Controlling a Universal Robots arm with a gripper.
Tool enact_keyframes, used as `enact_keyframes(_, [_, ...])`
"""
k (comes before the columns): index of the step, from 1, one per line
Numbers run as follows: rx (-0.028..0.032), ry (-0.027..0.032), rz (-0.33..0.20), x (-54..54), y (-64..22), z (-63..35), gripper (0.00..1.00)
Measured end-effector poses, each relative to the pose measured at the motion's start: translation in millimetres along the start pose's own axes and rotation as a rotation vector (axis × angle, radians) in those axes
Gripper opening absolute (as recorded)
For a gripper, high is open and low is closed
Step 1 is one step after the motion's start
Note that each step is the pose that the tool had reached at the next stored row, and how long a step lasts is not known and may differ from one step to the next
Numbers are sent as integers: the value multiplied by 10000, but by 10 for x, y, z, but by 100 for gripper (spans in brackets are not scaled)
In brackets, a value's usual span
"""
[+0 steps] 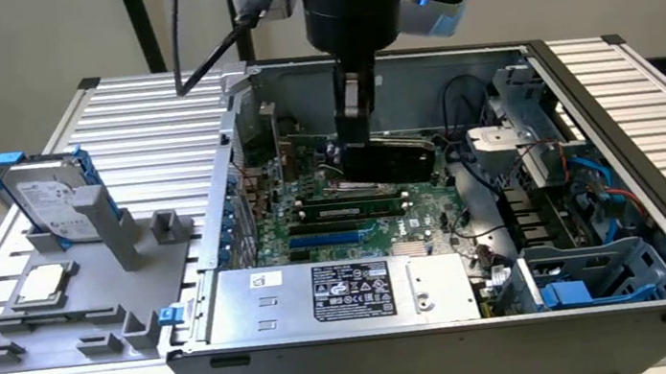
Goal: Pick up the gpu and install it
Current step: 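Insert the gpu into the slot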
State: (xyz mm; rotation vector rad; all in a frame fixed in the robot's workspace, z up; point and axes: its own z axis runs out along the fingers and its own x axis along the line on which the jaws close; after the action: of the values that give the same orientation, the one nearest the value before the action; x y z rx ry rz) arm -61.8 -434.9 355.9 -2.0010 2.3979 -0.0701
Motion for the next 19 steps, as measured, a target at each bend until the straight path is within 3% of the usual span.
enact_keyframes(7, [17,-15,-61,50,271,108,26])
enact_keyframes(12, [8,-104,-391,84,288,193,26])
enact_keyframes(19, [11,-167,-1485,85,292,305,26])
